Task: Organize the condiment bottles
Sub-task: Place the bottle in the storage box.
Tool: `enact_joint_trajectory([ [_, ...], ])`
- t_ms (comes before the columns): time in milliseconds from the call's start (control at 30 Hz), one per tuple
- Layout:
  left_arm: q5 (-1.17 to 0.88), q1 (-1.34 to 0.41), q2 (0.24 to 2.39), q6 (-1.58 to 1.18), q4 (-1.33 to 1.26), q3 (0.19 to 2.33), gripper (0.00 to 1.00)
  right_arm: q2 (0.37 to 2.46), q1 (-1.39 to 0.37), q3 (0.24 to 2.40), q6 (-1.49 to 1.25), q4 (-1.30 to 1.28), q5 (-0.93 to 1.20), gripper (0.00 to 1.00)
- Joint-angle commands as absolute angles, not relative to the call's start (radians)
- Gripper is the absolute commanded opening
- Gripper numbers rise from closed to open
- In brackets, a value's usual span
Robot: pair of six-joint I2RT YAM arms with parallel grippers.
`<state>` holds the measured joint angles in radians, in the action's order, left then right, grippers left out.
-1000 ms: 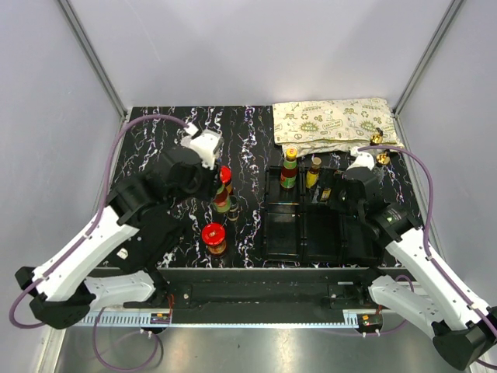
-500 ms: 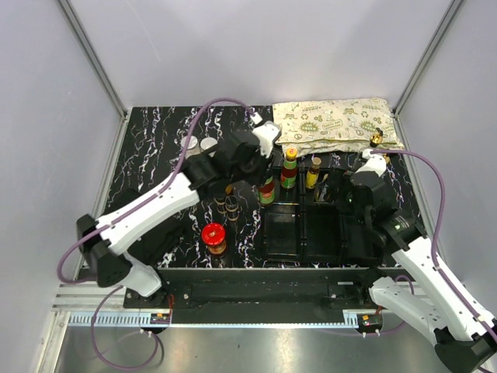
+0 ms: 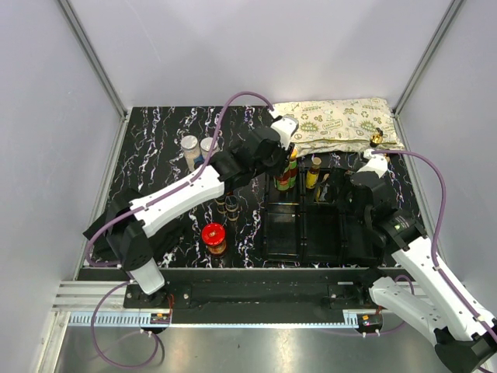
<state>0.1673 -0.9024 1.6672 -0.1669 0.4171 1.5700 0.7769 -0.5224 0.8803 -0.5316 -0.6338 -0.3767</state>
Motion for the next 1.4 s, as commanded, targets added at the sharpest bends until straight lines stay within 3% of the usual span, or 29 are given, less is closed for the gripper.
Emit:
enact_joint_trajectory([
  [0,0.242,-0.907,1.675,-0.187,0.219,1.623,0.00,0.761,-0.518,0.871,-0.543,-0.626,-0.408,1.00],
  [367,0.268,-0.907,1.744,-0.199,0.210,1.566,0.00,0.755,-0.520,0.847,-0.558,-0.630,-0.406,1.00],
  [733,0.258,-0.907,1.759,-0.204,0.196,1.513,0.16,0.756,-0.518,0.845,-0.568,-0.632,-0.403,1.00],
  [933,0.282,-0.907,1.782,-0.202,0.204,1.502,0.17,0.744,-0.518,0.836,-0.610,-0.646,-0.396,1.00],
  [1367,0.272,-0.907,1.813,-0.233,0.233,1.493,0.64,0.719,-0.518,0.821,-0.630,-0.658,-0.391,1.00],
])
